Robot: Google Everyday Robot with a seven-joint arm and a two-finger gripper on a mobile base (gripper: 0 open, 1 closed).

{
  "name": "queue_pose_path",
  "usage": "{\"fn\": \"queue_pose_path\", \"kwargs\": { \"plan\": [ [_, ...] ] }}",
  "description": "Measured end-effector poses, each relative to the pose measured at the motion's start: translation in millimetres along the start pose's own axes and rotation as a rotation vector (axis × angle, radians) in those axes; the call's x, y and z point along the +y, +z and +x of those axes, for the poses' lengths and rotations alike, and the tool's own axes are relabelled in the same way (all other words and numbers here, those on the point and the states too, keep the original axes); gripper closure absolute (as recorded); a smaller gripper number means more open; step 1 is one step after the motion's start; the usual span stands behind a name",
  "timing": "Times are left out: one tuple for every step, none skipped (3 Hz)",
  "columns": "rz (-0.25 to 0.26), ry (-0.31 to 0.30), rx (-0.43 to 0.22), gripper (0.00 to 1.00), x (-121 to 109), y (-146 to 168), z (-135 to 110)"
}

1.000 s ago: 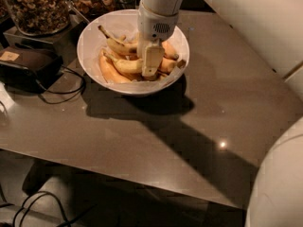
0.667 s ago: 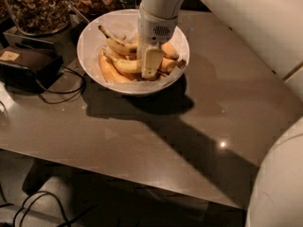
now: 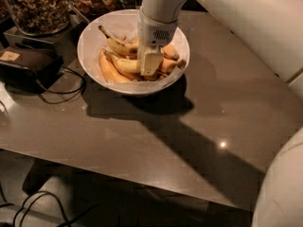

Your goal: Pick banana from white bowl

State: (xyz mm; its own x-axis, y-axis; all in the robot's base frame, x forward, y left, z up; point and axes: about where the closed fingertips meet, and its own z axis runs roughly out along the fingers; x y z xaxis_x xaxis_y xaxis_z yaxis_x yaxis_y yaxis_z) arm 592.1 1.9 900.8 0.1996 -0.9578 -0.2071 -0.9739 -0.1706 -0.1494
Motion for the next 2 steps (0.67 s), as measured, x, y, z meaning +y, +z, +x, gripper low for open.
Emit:
{"fn": "queue_pose_path", "kwargs": {
  "plan": [
    [0.0, 0.0, 0.0, 1.0, 0.0, -0.3, 0.0],
    [0.018, 0.031, -0.017, 1.0, 2.8, -17.8, 1.8]
  ]
}}
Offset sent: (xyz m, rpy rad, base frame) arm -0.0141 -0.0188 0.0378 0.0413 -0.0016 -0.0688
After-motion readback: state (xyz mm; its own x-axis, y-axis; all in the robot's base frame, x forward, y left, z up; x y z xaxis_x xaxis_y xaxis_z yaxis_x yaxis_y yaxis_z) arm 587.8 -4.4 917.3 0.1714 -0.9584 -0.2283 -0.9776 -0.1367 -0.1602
